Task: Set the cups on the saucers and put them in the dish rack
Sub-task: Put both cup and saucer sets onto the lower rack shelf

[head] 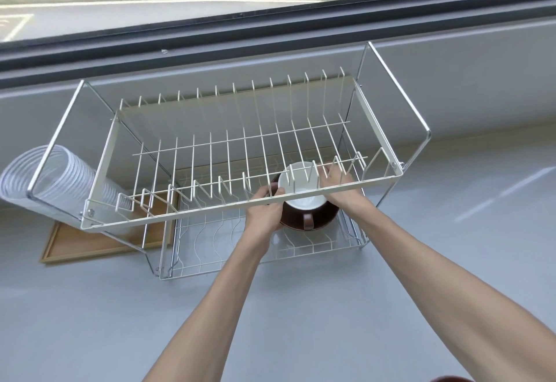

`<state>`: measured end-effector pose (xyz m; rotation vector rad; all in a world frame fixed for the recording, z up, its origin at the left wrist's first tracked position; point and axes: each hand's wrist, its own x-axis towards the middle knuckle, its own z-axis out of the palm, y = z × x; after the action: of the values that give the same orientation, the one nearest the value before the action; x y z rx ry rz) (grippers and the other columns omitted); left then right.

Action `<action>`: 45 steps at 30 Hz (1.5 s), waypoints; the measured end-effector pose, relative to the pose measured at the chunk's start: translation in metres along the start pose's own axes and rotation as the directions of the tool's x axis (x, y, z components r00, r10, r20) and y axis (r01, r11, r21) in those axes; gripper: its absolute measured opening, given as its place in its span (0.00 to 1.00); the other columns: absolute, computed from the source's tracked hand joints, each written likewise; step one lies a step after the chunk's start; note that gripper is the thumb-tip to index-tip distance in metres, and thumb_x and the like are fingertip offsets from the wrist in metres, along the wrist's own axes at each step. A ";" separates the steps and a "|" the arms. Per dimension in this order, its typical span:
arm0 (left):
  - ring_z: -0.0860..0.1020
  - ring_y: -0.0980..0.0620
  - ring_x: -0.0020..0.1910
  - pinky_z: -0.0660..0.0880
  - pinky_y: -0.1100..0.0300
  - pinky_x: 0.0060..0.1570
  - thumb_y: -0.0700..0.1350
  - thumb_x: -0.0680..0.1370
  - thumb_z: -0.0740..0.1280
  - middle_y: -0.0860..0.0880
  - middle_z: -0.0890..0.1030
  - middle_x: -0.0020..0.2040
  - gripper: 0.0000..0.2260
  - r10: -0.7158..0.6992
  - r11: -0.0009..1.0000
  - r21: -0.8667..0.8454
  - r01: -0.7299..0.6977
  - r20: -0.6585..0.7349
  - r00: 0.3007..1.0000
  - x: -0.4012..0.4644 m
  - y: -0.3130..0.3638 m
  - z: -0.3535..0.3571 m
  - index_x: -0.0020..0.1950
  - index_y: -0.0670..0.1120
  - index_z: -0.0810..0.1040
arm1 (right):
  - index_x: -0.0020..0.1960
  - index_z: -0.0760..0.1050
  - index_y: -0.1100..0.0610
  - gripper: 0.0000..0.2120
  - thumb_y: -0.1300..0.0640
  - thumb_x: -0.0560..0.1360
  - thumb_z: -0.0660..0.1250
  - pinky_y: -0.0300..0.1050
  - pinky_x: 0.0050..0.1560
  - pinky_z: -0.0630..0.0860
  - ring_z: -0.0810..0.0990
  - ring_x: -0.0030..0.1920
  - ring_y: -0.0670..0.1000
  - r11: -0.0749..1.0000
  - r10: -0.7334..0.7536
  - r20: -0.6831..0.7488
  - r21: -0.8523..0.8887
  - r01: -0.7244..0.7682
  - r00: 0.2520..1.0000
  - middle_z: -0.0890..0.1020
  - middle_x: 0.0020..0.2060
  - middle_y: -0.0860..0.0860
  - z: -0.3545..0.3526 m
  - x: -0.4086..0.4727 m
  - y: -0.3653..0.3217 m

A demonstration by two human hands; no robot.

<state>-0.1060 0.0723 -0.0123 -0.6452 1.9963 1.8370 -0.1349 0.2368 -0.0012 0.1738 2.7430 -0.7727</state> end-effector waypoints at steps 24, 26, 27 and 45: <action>0.74 0.46 0.71 0.72 0.52 0.66 0.55 0.83 0.58 0.47 0.76 0.72 0.22 0.173 0.431 0.807 -0.404 0.365 0.915 -0.099 -0.019 -0.034 0.77 0.54 0.68 | 0.75 0.62 0.55 0.25 0.52 0.79 0.58 0.55 0.69 0.67 0.68 0.70 0.58 0.999 0.017 -0.028 0.045 -0.016 0.999 0.70 0.70 0.57 0.010 -0.119 0.000; 0.73 0.44 0.71 0.72 0.49 0.66 0.54 0.84 0.57 0.47 0.73 0.74 0.22 0.144 0.178 0.860 -0.479 0.459 0.877 -0.116 -0.020 -0.034 0.78 0.52 0.66 | 0.72 0.65 0.54 0.22 0.51 0.80 0.57 0.55 0.66 0.70 0.71 0.68 0.58 0.995 0.008 0.033 -0.099 -0.004 0.999 0.73 0.69 0.56 0.006 -0.138 0.009; 0.73 0.44 0.71 0.73 0.48 0.66 0.54 0.84 0.57 0.47 0.72 0.74 0.22 0.113 0.091 0.862 -0.499 0.489 0.865 -0.125 -0.022 -0.033 0.77 0.51 0.66 | 0.70 0.67 0.53 0.20 0.51 0.79 0.57 0.55 0.64 0.72 0.73 0.66 0.58 0.985 0.002 0.055 -0.172 0.007 0.998 0.74 0.67 0.55 0.005 -0.149 0.013; 0.64 0.48 0.79 0.61 0.54 0.74 0.52 0.85 0.57 0.47 0.65 0.80 0.23 0.441 0.032 0.669 -0.742 0.657 0.612 -0.236 -0.126 0.038 0.80 0.55 0.61 | 0.73 0.65 0.51 0.22 0.46 0.81 0.56 0.51 0.73 0.60 0.62 0.75 0.54 0.936 0.003 -0.333 -0.330 -0.120 0.943 0.65 0.74 0.54 0.014 -0.339 0.136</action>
<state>0.1588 0.1252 0.0068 0.9610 2.7882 0.5131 0.2175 0.3317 0.0233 0.3392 3.1142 -0.2460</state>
